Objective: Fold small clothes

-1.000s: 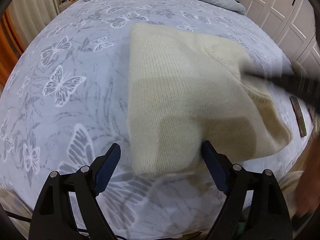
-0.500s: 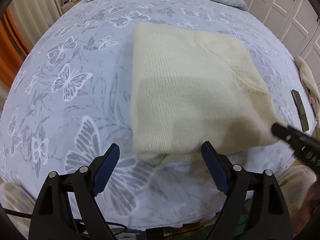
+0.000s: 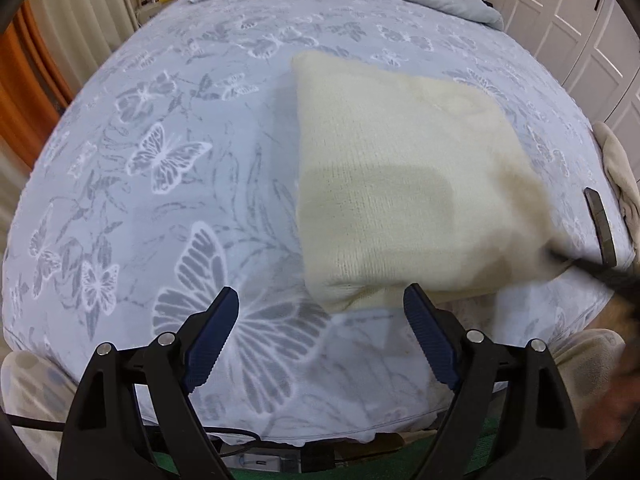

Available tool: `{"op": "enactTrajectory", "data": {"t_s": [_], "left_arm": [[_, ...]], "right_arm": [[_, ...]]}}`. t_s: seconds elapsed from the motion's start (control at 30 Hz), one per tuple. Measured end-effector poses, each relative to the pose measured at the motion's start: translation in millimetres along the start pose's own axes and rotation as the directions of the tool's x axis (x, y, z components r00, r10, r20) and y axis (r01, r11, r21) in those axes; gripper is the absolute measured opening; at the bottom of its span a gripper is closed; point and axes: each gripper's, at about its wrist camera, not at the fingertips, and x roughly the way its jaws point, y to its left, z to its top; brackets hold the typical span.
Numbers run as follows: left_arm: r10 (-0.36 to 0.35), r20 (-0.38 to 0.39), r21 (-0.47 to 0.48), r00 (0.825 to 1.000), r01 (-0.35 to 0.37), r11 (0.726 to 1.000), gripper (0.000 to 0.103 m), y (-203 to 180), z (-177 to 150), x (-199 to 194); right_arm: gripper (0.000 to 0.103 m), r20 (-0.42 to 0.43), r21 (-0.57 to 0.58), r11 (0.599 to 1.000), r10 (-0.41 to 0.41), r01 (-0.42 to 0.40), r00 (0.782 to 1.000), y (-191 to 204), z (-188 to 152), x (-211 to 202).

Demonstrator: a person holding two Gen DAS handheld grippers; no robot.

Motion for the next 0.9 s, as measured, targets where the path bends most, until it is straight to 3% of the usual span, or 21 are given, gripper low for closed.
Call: {"op": "enactTrajectory", "data": {"t_s": [0.03,0.13,0.27,0.4,0.53,0.77,0.9], "left_arm": [[-0.013,-0.008,-0.008,1.000,0.013,1.000,0.082,0,1,0],[-0.105,-0.009,-0.046,0.994,0.105,0.993,0.085,4,5,-7],[-0.179,0.044,-0.133,0.983,0.184,0.974,0.092,15,20,-12],[-0.217,-0.008,-0.179,0.976,0.212,0.961,0.094,14,47,14],[-0.214,-0.087,-0.201,0.973,0.194,0.960,0.098,7,63,53],[-0.206,-0.065,-0.160,0.976,0.193,0.968,0.098,-2,68,75],[-0.245,-0.055,-0.165,0.968,0.233,0.958,0.098,-1,69,82]], "right_arm": [[0.015,-0.052,0.049,0.999,0.020,-0.017,0.998,-5,-1,14],[0.026,0.021,0.050,0.997,0.051,-0.052,0.998,-2,6,-10],[0.071,0.121,0.044,0.992,0.110,-0.116,0.987,-5,15,-36],[0.073,0.165,0.012,0.985,0.168,-0.172,0.972,-7,41,-27],[0.075,0.083,0.026,0.972,0.231,-0.233,0.970,-9,60,17],[0.098,0.048,0.007,0.967,0.256,-0.256,0.966,2,56,41],[0.096,0.048,-0.018,0.969,0.249,-0.248,0.967,9,62,48]]}}
